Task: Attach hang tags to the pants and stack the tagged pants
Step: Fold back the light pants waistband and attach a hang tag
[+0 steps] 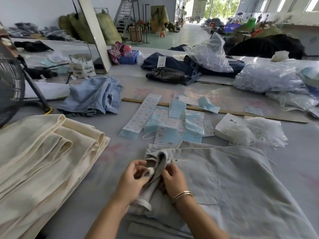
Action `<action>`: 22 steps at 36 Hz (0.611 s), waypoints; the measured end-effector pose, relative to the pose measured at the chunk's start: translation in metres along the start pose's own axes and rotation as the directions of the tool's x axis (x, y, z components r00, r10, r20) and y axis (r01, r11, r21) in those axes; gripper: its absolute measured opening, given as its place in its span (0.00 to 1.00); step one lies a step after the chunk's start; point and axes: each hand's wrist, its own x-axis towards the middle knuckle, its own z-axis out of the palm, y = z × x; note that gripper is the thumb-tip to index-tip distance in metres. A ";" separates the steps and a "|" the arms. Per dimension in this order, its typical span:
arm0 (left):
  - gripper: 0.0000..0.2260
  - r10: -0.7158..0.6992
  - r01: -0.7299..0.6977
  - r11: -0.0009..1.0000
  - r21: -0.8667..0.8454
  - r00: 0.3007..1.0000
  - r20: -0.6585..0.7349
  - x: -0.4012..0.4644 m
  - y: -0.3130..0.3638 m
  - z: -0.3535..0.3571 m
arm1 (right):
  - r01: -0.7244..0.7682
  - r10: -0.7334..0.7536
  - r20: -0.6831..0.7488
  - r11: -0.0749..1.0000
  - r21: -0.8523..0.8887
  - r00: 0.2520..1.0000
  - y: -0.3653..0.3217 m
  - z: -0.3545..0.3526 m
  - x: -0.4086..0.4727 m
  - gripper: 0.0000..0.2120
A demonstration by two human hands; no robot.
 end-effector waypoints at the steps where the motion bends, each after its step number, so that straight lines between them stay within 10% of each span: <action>1: 0.13 -0.033 0.031 0.998 -0.046 0.999 -0.035 0.001 -0.001 -0.002 | 0.004 -0.003 -0.016 0.998 0.060 1.000 0.005 -0.001 0.000 0.09; 6: 0.14 -0.112 0.115 0.992 0.055 0.992 -0.052 0.005 -0.007 -0.012 | -0.042 0.109 -0.068 0.775 0.630 0.992 0.018 -0.012 -0.005 0.16; 11: 0.22 0.421 -0.272 0.689 0.672 0.905 -0.065 -0.001 0.003 -0.004 | 0.014 0.079 -0.092 0.681 0.732 0.993 0.019 -0.015 -0.006 0.16; 17: 0.44 -0.205 -0.103 0.754 0.649 0.901 0.382 0.000 0.017 0.013 | -0.062 0.126 -0.002 0.501 0.863 0.992 0.009 -0.013 -0.011 0.09; 22: 0.40 -0.069 -0.213 0.756 0.619 0.914 0.400 -0.017 0.004 0.034 | 0.118 -0.116 -0.026 0.936 0.330 0.993 0.014 -0.011 -0.014 0.12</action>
